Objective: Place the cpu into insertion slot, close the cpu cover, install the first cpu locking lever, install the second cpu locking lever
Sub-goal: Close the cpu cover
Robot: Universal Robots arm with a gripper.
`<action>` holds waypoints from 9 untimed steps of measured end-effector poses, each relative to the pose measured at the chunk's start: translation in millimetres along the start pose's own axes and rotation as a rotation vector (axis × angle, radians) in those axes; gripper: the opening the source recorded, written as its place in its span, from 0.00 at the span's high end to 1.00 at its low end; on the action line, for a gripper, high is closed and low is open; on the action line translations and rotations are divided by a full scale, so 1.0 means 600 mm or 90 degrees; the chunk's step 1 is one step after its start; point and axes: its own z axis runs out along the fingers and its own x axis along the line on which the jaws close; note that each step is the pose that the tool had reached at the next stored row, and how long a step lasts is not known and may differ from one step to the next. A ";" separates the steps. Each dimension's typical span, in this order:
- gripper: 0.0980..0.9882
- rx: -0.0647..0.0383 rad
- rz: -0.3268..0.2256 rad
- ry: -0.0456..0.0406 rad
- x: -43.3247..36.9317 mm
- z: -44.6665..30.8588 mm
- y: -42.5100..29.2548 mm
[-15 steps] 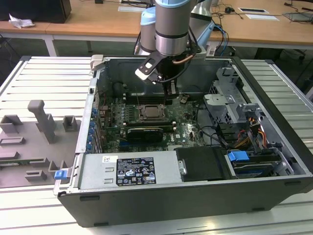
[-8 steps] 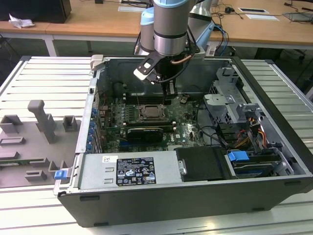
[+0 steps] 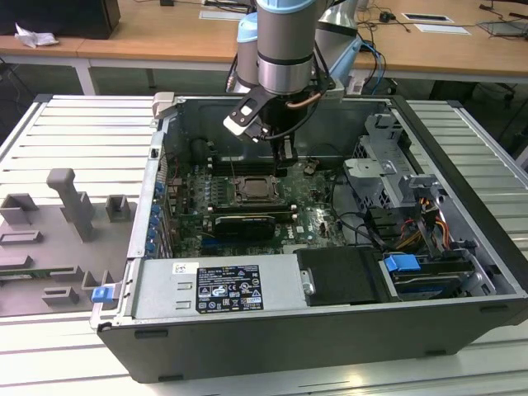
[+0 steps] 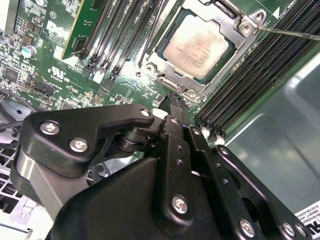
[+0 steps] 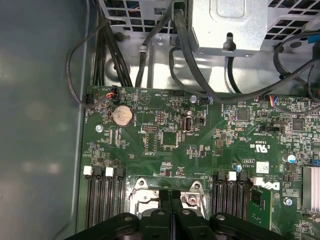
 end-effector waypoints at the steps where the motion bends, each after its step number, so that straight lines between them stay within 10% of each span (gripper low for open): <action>1: 0.99 0.000 0.000 0.0000 0.000 0.000 0.000; 9: 0.99 0.000 0.000 0.0000 0.001 0.011 -0.024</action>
